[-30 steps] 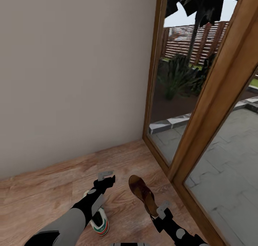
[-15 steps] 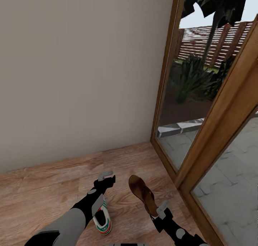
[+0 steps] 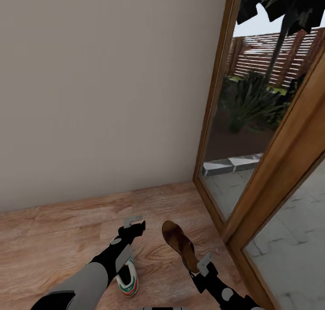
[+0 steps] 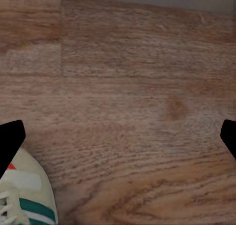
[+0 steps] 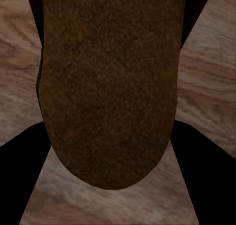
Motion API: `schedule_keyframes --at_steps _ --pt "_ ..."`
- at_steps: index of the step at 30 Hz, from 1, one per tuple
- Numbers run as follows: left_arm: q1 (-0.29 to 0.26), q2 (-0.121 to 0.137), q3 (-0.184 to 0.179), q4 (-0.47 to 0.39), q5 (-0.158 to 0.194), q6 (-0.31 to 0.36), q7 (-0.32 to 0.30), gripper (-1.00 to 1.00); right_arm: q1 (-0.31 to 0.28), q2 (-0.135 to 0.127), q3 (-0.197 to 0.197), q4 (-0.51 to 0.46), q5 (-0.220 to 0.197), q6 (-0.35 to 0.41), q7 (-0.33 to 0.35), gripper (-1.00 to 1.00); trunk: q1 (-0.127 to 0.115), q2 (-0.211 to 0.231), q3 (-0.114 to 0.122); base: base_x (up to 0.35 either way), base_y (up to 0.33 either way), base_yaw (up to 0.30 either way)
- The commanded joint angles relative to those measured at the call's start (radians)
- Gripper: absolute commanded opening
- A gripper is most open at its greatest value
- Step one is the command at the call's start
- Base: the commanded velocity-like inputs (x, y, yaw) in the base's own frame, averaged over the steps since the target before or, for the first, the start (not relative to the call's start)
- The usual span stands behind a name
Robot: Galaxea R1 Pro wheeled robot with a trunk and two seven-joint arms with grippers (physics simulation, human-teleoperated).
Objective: Pick up the two gym shoes and the two sandals from the corridor floor and place them onto the hallstand (shoe rack) in the corridor, making sure they are on the rack and not on the floor. Arrange them so the two gym shoes are next to each other and the two sandals are next to each other.
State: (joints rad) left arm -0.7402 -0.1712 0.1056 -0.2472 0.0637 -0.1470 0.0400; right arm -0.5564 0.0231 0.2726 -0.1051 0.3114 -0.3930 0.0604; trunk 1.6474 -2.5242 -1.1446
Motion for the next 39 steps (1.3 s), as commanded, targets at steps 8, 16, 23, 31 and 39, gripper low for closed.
schedule_keyframes --at_steps 8,16,23,31,39 --pt "-0.001 -0.001 0.002 0.002 0.006 -0.004 0.000 1.00 0.000 0.000 -0.001 0.001 0.001 -0.003 0.002 -1.00 0.000 0.000 0.003 0.000 -0.060 0.222" --pt "-0.001 -0.001 0.002 0.002 0.006 -0.003 0.000 1.00 0.000 -0.001 -0.001 0.001 0.001 -0.003 0.002 -1.00 0.000 0.000 0.003 0.000 -0.142 0.064" --pt "-0.001 -0.002 0.002 0.002 0.007 -0.004 0.000 1.00 0.000 -0.001 -0.001 0.001 0.001 -0.003 0.002 -1.00 0.000 0.000 0.003 0.000 -0.020 0.247" --pt "-0.001 -0.002 0.002 0.002 0.007 -0.003 0.000 1.00 0.000 0.000 -0.001 0.001 0.001 -0.003 0.002 -1.00 0.000 0.000 0.003 0.050 -0.229 0.109" --pt "-0.001 -0.002 0.002 0.002 0.007 -0.004 0.000 1.00 0.000 -0.001 -0.001 0.001 0.001 -0.003 0.002 -1.00 0.000 0.000 0.006 0.016 -0.080 0.186"
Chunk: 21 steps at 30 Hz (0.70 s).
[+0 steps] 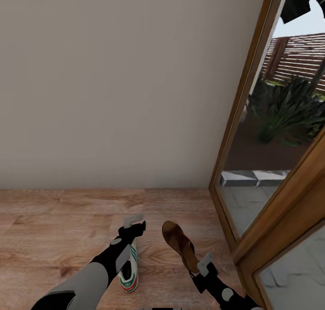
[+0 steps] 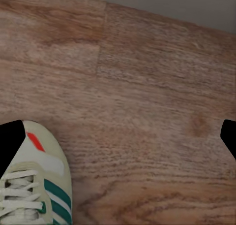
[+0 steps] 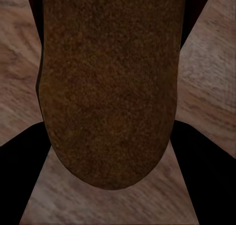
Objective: Pick up the two gym shoes and the two sandals from the corridor floor and place them onto the hallstand (shoe rack) in the corridor, making sure they are on the rack and not on the floor. Arrange them so the two gym shoes are next to each other and the two sandals are next to each other.
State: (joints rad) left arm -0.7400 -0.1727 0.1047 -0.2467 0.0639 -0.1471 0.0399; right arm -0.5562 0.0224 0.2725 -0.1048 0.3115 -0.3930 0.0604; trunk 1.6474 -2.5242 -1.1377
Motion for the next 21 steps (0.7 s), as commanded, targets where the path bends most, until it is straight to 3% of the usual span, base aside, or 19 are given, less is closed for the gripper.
schedule_keyframes --at_steps 1,15,21 --pt "-0.001 -0.001 0.003 0.001 0.007 -0.003 0.000 1.00 0.000 0.000 -0.001 0.000 0.001 -0.003 0.002 -1.00 0.000 0.000 0.000 0.002 -0.010 0.274" --pt "-0.001 -0.001 0.003 0.001 0.007 -0.004 0.000 1.00 0.000 0.000 -0.001 0.000 0.001 -0.003 0.002 -1.00 0.000 0.000 0.002 0.046 -0.093 0.061" --pt "-0.001 -0.001 0.003 0.001 0.007 -0.004 0.000 1.00 0.000 0.000 -0.001 0.000 0.001 -0.003 0.002 -1.00 0.000 0.000 0.004 0.009 -0.019 0.171"
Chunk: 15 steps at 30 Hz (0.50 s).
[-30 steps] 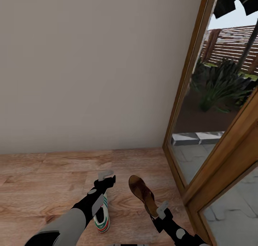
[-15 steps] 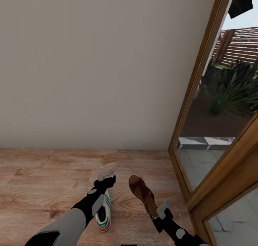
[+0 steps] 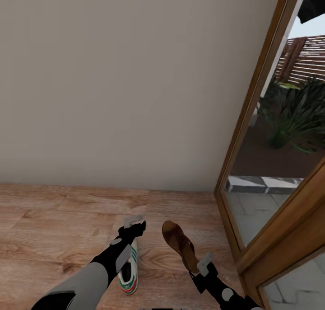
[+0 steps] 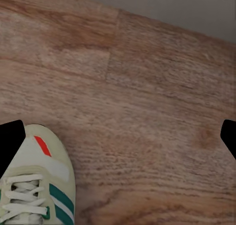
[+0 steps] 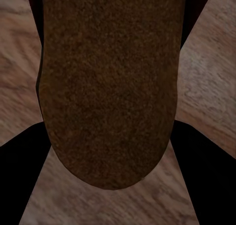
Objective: Pick up the two gym shoes and the two sandals from the corridor floor and place them onto the hallstand (shoe rack) in the corridor, making sure they are on the rack and not on the floor. Arrange them so the two gym shoes are next to each other and the two sandals are next to each other.
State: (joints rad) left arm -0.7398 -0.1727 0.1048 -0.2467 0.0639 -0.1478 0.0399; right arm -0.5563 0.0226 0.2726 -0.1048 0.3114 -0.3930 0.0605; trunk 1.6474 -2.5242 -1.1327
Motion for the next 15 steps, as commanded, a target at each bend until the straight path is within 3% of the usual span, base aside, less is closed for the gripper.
schedule_keyframes --at_steps 1,15 --pt "-0.001 -0.001 0.003 0.001 0.007 -0.003 0.000 1.00 0.000 0.000 -0.001 0.000 0.002 -0.003 0.002 -1.00 0.000 0.000 0.000 0.003 -0.006 0.185" --pt "-0.001 -0.001 0.003 0.001 0.007 -0.003 0.000 1.00 0.000 0.000 -0.001 0.001 0.002 -0.003 0.002 -1.00 0.000 0.000 0.002 0.001 -0.002 0.058"
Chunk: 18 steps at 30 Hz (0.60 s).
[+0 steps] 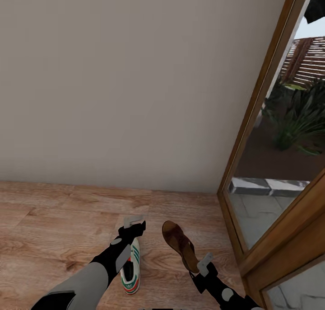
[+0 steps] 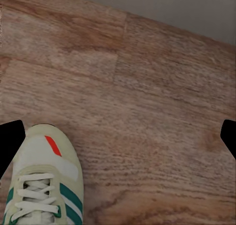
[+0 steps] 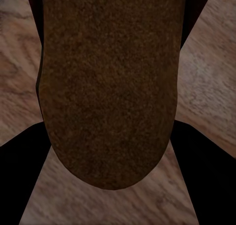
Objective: Pick up the two gym shoes and the two sandals from the corridor floor and place them onto the hallstand (shoe rack) in the corridor, making sure they are on the rack and not on the floor. Arrange them so the two gym shoes are next to each other and the two sandals are next to each other.
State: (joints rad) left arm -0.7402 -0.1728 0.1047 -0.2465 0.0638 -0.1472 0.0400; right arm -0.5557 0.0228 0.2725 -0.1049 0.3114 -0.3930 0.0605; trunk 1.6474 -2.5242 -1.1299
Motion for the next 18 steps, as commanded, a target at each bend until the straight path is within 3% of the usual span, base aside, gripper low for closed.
schedule_keyframes --at_steps 1,11,18 --pt "-0.001 -0.001 0.003 0.001 0.007 -0.004 0.000 1.00 -0.001 0.000 -0.001 0.001 0.002 -0.003 0.002 -1.00 0.000 0.000 -0.001 0.000 0.000 0.096" --pt "-0.001 -0.001 0.003 0.001 0.007 -0.004 0.000 1.00 -0.001 -0.001 -0.001 0.001 0.002 -0.003 0.002 -1.00 0.000 0.000 0.000 0.000 0.000 0.026" --pt "-0.001 0.001 0.003 0.009 0.004 -0.088 0.006 1.00 -0.001 -0.001 -0.001 -0.002 0.001 -0.003 -0.074 -1.00 0.000 0.000 0.000 0.000 0.000 0.000"
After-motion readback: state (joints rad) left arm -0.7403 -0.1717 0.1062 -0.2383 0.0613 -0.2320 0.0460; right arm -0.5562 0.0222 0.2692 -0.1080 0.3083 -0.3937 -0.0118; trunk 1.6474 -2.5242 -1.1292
